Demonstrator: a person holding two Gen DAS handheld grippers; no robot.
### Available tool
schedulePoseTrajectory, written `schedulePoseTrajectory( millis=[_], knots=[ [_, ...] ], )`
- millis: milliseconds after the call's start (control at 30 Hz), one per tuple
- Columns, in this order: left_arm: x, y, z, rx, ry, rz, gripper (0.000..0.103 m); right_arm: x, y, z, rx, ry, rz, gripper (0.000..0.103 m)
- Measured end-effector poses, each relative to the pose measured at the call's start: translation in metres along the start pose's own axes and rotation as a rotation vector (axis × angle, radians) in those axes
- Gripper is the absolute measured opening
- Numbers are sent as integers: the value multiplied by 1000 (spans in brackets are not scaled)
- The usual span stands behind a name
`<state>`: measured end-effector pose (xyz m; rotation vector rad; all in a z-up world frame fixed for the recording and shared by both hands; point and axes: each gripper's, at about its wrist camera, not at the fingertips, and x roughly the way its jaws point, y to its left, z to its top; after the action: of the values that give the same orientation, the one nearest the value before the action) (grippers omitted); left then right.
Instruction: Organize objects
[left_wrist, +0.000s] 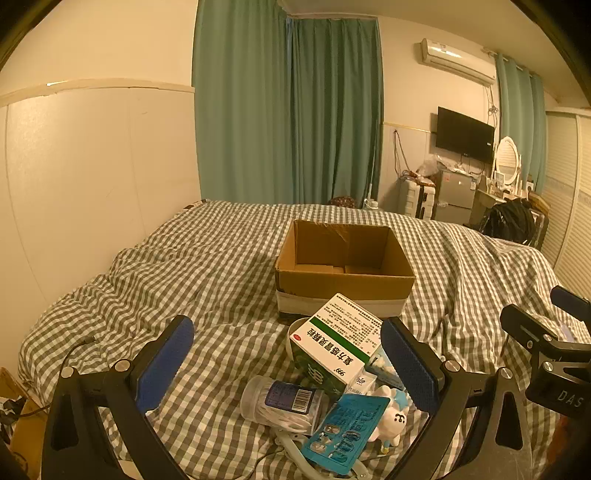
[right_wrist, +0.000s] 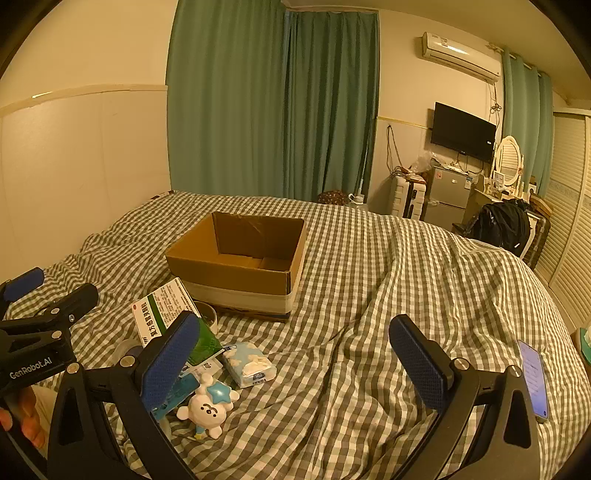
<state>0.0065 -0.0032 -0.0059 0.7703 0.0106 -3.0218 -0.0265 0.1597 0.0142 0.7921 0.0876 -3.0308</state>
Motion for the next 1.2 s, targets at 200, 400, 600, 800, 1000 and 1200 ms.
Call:
schedulePoseTrajectory(
  millis=[200, 400, 600, 800, 1000, 1200],
  knots=[
    [1, 1, -1, -1, 4, 1, 103, 0, 0, 0, -6, 1, 5, 103],
    [1, 0, -2, 6, 8, 3, 103, 0, 0, 0, -11, 2, 9, 103],
    [2, -1, -3, 6, 11, 1, 103, 1, -1, -1, -16, 6, 20, 103],
    [2, -1, -2, 7, 12, 1, 103, 1, 1, -2, -26, 10, 30, 103],
    [2, -1, -2, 7, 11, 1, 103, 2, 2, -2, -30, 11, 34, 103],
    [2, -1, -3, 7, 12, 2, 103, 2, 2, -2, -32, 9, 34, 103]
  ],
)
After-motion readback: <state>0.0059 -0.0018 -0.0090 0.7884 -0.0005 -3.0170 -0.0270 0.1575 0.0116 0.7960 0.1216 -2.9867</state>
